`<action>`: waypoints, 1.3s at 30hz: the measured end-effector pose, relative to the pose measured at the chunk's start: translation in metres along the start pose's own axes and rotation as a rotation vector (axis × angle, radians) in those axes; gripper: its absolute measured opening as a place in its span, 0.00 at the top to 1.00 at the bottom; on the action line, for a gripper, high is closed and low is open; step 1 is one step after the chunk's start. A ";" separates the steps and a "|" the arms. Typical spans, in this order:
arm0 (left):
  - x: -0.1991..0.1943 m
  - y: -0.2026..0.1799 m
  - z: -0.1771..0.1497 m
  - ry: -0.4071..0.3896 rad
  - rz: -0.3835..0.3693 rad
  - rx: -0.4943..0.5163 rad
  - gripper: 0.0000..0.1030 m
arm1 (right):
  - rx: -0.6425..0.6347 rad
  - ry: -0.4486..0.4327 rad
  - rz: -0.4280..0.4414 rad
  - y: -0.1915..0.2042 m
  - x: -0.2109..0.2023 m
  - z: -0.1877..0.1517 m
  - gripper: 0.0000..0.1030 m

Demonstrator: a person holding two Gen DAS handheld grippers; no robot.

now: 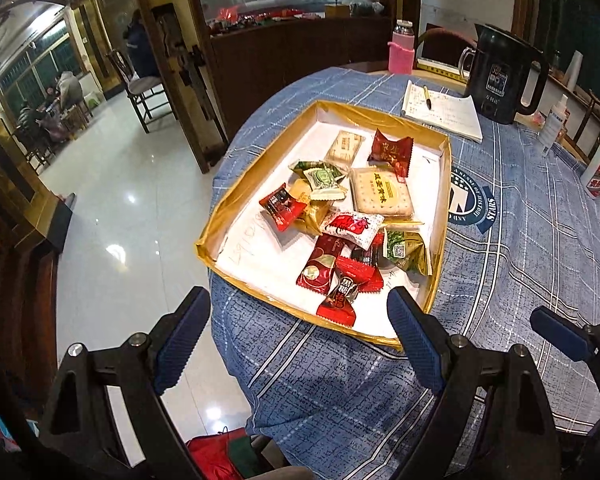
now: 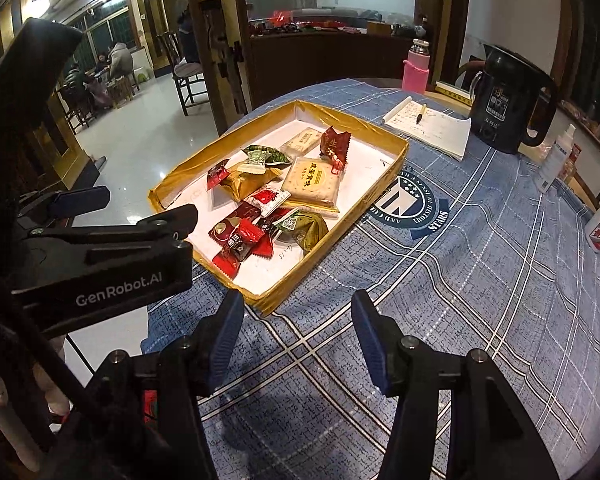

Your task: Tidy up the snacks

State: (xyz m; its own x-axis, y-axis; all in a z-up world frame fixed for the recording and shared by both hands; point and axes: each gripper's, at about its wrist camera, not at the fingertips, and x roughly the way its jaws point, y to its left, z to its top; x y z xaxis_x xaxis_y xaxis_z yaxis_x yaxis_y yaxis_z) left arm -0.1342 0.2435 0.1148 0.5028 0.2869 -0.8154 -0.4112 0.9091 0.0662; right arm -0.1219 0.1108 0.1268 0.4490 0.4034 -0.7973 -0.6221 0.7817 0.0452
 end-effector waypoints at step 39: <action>0.039 0.007 0.012 0.096 -0.046 0.006 0.13 | 0.020 0.056 0.000 -0.001 0.029 0.011 0.45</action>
State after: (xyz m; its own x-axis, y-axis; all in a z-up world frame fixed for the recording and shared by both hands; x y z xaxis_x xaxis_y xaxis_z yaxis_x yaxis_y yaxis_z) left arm -0.1083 0.2647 0.0907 0.4459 0.2145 -0.8690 -0.3843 0.9227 0.0306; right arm -0.1013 0.1268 0.1098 0.4121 0.3766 -0.8297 -0.6087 0.7914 0.0569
